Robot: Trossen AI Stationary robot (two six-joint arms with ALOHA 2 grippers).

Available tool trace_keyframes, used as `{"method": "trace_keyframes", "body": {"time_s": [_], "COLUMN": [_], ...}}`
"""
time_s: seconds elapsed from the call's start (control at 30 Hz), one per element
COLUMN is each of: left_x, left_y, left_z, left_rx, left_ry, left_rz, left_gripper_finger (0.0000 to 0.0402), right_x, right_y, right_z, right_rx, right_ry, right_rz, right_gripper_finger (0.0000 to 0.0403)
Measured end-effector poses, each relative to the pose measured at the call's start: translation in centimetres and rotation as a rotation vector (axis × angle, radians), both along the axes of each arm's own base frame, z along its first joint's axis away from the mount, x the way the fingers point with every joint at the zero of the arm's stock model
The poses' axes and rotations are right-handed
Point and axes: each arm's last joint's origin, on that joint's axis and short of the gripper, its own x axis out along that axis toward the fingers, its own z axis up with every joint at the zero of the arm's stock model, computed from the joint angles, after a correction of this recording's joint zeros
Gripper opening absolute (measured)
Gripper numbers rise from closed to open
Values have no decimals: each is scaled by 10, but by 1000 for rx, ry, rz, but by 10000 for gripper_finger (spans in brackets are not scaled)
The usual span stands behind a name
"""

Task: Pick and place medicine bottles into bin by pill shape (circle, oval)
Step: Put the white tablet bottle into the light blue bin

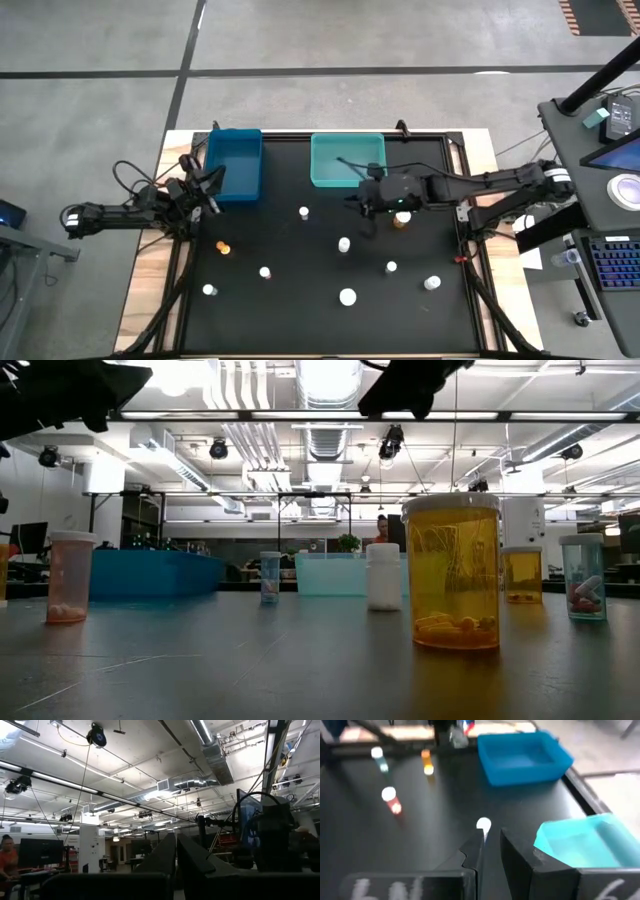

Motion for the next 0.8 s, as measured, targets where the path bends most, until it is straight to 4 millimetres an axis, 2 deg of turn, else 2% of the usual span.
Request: {"method": "trace_keyframes", "body": {"time_s": [0.27, 0.5, 0.8], "left_x": [3, 2, 3], "left_y": [0, 0, 0], "left_z": [-4, -4, -5], "left_rx": [-6, -16, -51], "left_ry": [50, 39, 34], "left_rz": [-2, -9, -32], "left_gripper_finger": [1, 1, 1], "right_x": [20, 23, 26], "right_y": [23, 39, 43], "right_z": [-2, -13, -23], "right_rx": [34, 96, 146], "right_ry": [235, 427, 474], "right_rz": [17, -42, -60], "right_gripper_finger": [54, 54, 54]}}
